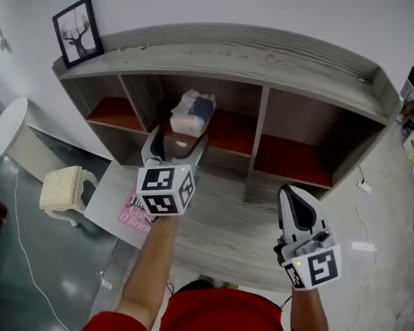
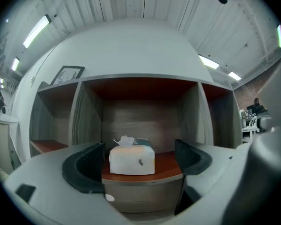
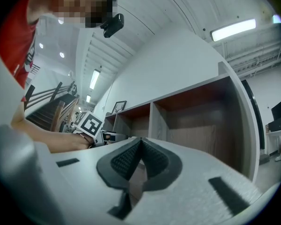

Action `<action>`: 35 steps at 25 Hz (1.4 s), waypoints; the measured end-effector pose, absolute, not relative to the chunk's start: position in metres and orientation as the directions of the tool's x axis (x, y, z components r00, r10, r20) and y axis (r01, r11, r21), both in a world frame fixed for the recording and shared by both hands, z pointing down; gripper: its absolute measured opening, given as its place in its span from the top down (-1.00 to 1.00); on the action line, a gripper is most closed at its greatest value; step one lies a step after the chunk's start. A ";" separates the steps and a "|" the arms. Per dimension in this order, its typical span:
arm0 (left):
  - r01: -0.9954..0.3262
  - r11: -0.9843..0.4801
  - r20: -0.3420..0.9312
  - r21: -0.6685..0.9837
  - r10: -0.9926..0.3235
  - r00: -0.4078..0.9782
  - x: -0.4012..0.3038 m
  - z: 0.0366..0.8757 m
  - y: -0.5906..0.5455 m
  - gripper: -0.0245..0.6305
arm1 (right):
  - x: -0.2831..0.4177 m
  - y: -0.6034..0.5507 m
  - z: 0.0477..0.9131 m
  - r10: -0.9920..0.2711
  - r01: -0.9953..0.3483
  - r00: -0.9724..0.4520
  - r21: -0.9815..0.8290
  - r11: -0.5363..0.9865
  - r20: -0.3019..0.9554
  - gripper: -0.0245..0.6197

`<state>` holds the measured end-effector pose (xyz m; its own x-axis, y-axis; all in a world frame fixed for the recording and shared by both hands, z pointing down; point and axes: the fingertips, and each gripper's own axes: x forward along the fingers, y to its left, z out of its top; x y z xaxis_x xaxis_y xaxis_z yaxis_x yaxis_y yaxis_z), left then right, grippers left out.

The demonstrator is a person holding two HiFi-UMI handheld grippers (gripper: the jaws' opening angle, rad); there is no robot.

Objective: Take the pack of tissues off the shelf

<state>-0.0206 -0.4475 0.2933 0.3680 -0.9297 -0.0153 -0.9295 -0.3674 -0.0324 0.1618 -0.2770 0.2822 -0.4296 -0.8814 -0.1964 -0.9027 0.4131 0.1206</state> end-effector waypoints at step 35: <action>-0.895 -0.441 0.031 -0.061 -0.897 0.440 -0.024 0.302 -0.446 -0.34 | 0.136 -0.292 0.290 -0.914 -0.931 -0.363 0.106 0.349 -0.180 0.91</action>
